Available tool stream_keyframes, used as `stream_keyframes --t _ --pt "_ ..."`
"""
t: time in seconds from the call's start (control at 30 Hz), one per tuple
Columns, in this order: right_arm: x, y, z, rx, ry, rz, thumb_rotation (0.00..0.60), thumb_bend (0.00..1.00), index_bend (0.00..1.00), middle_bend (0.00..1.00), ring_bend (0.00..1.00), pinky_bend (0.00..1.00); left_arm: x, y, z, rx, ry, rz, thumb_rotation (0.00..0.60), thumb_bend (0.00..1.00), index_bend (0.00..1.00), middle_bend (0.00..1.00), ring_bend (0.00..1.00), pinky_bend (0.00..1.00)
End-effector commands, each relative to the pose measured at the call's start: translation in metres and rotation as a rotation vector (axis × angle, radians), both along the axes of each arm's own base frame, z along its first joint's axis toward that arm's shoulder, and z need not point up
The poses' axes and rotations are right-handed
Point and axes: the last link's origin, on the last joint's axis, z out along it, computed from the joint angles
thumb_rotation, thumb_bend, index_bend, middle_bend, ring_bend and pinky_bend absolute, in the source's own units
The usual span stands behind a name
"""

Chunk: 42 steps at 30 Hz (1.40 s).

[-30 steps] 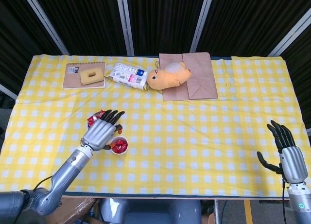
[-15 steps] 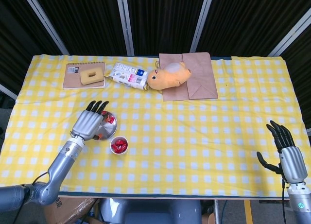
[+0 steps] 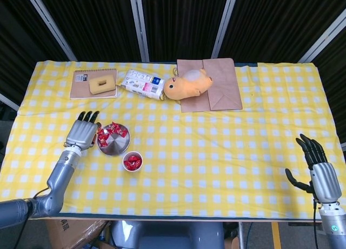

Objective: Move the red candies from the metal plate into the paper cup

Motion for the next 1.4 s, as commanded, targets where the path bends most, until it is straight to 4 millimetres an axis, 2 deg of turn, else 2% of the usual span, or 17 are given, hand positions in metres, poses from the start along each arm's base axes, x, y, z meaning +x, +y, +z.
stream_keyframes --t 0.03,0.23,0.47,0.77,1.4 --pt "0.0 0.0 0.0 -0.001 0.0 0.0 0.6 0.42 0.0 0.0 0.0 0.0 -0.011 0.003 0.003 0.007 0.023 0.035 0.6 0.7 0.36 0.0 0.0 0.0" --pt "0.0 0.0 0.0 -0.001 0.001 0.0 0.6 0.42 0.0 0.0 0.0 0.0 -0.026 0.007 0.005 0.016 0.048 0.078 0.6 0.71 0.35 0.0 0.0 0.0" --pt "0.0 0.0 0.0 -0.004 0.003 0.003 0.6 0.42 0.0 0.0 0.0 0.0 -0.028 0.01 -0.004 0.003 0.053 0.088 0.6 0.71 0.35 0.0 0.0 0.0" --pt "0.0 0.0 0.001 -0.007 0.001 0.003 0.6 0.42 0.0 0.0 0.0 0.0 -0.017 0.01 -0.023 -0.016 0.029 0.059 0.6 0.71 0.35 0.0 0.0 0.0" --pt "0.001 0.001 0.001 -0.008 -0.003 0.008 0.6 0.42 0.0 0.0 0.0 0.0 0.002 0.002 -0.041 -0.061 0.006 0.001 0.6 0.71 0.35 0.0 0.0 0.0"
